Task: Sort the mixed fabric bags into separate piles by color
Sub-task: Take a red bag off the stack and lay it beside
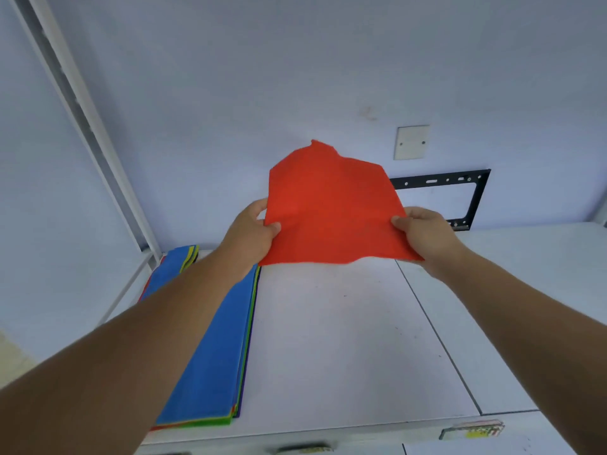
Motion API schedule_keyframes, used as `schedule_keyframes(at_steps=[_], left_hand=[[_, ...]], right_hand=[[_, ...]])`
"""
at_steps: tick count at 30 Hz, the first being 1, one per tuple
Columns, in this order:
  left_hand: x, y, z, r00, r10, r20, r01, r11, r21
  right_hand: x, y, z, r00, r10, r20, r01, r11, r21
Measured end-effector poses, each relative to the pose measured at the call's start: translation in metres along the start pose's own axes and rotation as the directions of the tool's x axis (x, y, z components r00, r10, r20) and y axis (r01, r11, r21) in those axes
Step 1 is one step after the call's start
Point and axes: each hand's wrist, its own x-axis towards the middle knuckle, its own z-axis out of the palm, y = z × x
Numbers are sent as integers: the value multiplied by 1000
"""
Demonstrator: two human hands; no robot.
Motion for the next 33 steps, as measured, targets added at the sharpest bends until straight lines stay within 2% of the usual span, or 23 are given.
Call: schedule_keyframes(at_steps=[3,7,14,19,21,25,29,33], left_hand=[[-12,-41,6,995,-100,8,99,994,54],[-37,-91,20,970,-229,85,218,969,119],[-74,-155,40,905,-399,145,358,901,246],[-88,-158,41,902,-412,129,346,869,352],[-88,-149,38,910,-398,115,320,852,414],[-80,-138,22,953,-299,47,233,823,518],[-83,-142,-7,978,-197,65,131,828,545],[-91,-159,-46,981,-123,148,20,831,557]], right_hand=[[-12,36,4,997,75,3,-75,996,-54],[-33,89,9,986,165,-19,-166,975,-146],[-65,151,8,968,251,16,-227,897,-379],[-70,162,5,962,272,32,-205,792,-574],[-69,159,6,965,263,-11,-213,754,-621],[-69,150,21,991,120,-66,-129,657,-743],[-87,137,67,994,33,100,36,787,-616],[-114,125,127,958,93,270,27,912,-409]])
